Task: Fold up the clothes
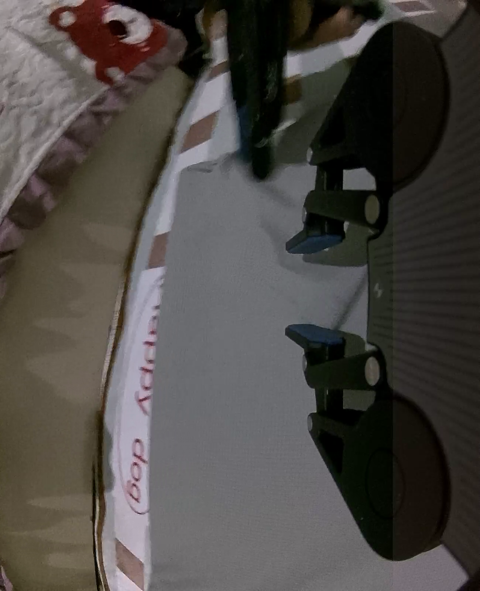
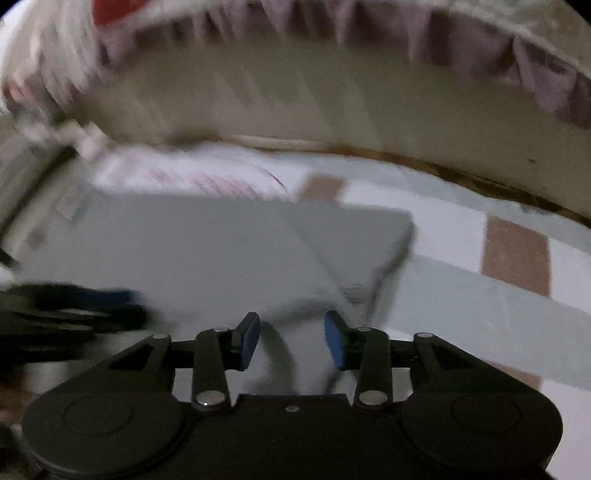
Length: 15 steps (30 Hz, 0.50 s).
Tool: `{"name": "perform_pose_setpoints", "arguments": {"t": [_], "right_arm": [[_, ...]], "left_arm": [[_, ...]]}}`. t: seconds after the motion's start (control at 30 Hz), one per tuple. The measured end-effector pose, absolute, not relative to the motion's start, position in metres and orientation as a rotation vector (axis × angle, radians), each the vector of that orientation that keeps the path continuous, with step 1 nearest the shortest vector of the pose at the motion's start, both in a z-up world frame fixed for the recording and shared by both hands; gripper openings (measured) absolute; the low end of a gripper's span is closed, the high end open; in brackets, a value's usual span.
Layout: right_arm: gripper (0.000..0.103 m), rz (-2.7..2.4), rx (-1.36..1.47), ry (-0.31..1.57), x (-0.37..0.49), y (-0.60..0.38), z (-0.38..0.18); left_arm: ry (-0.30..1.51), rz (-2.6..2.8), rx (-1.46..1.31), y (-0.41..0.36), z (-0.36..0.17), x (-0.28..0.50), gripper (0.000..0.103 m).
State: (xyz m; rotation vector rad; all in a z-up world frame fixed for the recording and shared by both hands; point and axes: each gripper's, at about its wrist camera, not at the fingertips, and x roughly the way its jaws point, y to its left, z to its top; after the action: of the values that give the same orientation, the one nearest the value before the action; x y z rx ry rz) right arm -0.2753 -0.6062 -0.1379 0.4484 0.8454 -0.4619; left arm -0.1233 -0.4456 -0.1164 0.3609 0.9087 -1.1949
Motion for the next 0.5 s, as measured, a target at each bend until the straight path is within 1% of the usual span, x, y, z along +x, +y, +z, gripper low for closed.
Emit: {"name": "perform_pose_setpoints", "arguments": {"t": [0.03,0.07,0.13,0.17,0.2,0.23,0.27,0.4,0.43,0.5], "right_arm": [[0.006,-0.49,0.419,0.834,-0.274,-0.606,-0.139],[0.0,-0.518,0.39,0.823,-0.273,-0.606,-0.14],[0.0,-0.561,0.383,0.804,-0.274,-0.607,-0.139],[0.0,-0.58,0.368,0.802,-0.273,-0.605,-0.138],[0.007,-0.591,0.343,0.804,-0.275,-0.6,-0.135],[0.023,-0.585,0.331,0.804,-0.279,-0.594,-0.129],[0.035,-0.575,0.322,0.803,-0.281,-0.588,-0.124],[0.048,-0.45,0.312,0.767,-0.291,-0.551,-0.099],[0.05,-0.427,0.297,0.782,-0.29,-0.541,-0.096],[0.05,-0.388,0.26,0.786,-0.28,-0.526,-0.094]], "left_arm": [[0.904,-1.194,0.383,-0.442,-0.116,-0.128,0.041],[0.895,-1.198,0.403,-0.436,-0.113,-0.13,0.041],[0.883,-1.205,0.422,-0.421,-0.105,-0.126,0.043],[0.893,-1.198,0.413,-0.411,-0.1,-0.119,0.047],[0.902,-1.191,0.404,-0.402,-0.096,-0.112,0.049],[0.911,-1.174,0.397,-0.39,-0.093,-0.103,0.049],[0.921,-1.15,0.389,-0.378,-0.091,-0.091,0.049],[0.958,-1.053,0.361,-0.327,-0.082,-0.045,0.049],[0.967,-1.028,0.353,-0.314,-0.08,-0.034,0.049],[0.936,-0.951,0.333,-0.289,-0.072,-0.005,0.05]]}}
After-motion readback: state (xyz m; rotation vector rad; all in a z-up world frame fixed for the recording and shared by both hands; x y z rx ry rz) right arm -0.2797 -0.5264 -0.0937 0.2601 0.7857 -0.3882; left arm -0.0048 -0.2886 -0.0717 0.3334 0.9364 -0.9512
